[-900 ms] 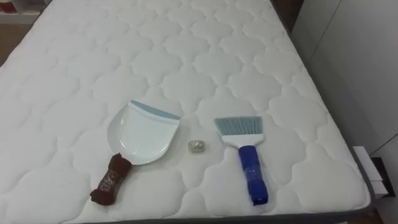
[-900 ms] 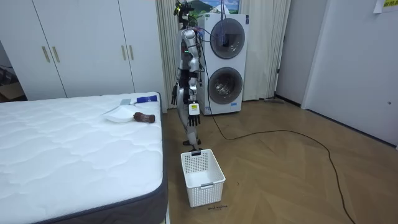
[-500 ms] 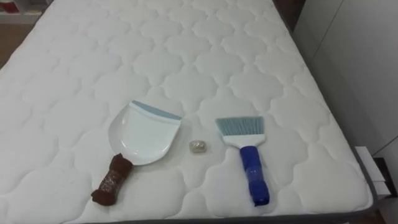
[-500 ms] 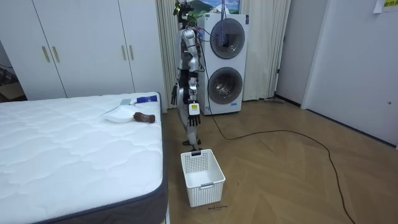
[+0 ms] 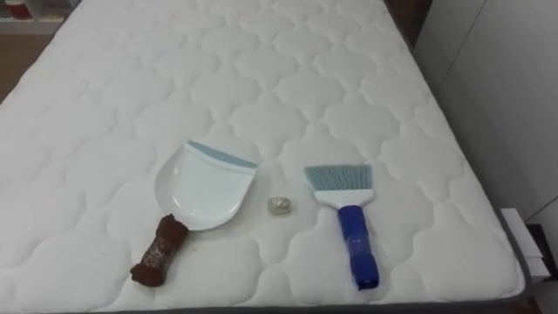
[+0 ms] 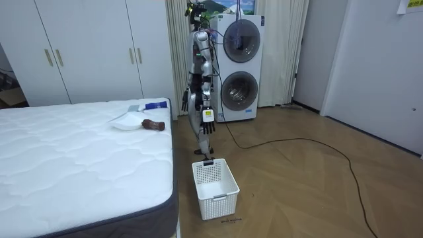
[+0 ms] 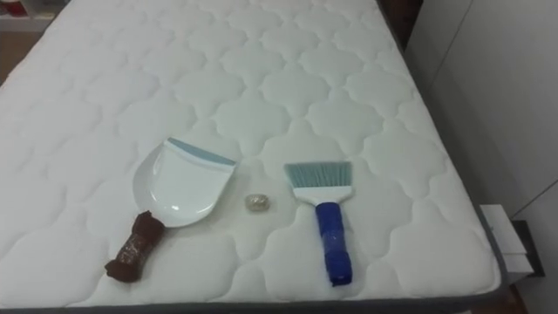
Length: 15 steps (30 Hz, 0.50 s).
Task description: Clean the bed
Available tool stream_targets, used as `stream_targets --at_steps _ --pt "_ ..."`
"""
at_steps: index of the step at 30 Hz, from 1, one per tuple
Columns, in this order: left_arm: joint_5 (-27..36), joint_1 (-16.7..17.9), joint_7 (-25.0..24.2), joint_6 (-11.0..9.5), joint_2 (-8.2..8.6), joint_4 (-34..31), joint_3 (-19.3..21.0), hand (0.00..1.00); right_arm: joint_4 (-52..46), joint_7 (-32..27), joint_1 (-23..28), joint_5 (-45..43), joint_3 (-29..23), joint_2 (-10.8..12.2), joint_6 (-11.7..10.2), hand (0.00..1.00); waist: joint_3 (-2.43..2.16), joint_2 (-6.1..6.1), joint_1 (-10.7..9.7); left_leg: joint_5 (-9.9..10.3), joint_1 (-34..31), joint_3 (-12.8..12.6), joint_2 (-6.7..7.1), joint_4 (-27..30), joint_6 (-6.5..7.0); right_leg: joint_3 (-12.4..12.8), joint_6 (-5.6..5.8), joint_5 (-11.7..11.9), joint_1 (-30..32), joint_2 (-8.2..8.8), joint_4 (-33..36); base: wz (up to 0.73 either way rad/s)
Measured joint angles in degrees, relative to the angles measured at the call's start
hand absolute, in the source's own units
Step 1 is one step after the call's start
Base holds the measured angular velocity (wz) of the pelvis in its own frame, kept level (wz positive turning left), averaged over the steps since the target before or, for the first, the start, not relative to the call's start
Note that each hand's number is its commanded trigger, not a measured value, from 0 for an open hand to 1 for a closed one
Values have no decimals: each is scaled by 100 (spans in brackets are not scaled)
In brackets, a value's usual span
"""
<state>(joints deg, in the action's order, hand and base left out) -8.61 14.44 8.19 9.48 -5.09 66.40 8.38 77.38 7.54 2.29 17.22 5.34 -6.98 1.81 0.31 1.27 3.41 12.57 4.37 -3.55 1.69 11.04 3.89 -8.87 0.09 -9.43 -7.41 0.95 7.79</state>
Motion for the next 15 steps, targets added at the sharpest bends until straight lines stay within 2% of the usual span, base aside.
stream_targets --at_steps 3,6,7,9,13,15 --pt "3 -64 298 -63 -3 -41 179 0 -5 -59 1 0 -1 5 -2 0 3 11 -6 2 -47 57 5 42 -3 -73 0 0 2 5 -1 10" --pt "11 -101 646 -222 4 -185 392 0 -23 -117 6 0 1 6 -21 0 13 47 0 2 -65 64 10 53 -4 -77 -1 -1 8 6 -21 1" --pt "11 -104 808 -285 8 -283 505 0 -41 -119 34 0 3 6 -69 0 -13 1 8 2 -57 57 9 54 -4 -66 -4 -3 7 5 -18 0" --pt "25 -96 1051 -381 8 -470 593 0 -109 -151 63 -2 3 5 -115 0 -8 9 7 1 -56 54 10 46 -3 -62 -6 -5 10 6 -18 0" --pt "38 -81 1499 -781 -9 -839 597 0 -162 -183 144 -3 8 1 -257 0 -11 7 -4 1 -49 60 13 39 -3 -74 -6 -4 3 6 -16 0" --pt "6 -126 1601 -868 -4 -1061 598 0 -239 -170 159 -128 -5 2 -319 0 -16 5 -18 0 -59 65 11 36 -3 -92 -7 -4 -1 6 -14 2"
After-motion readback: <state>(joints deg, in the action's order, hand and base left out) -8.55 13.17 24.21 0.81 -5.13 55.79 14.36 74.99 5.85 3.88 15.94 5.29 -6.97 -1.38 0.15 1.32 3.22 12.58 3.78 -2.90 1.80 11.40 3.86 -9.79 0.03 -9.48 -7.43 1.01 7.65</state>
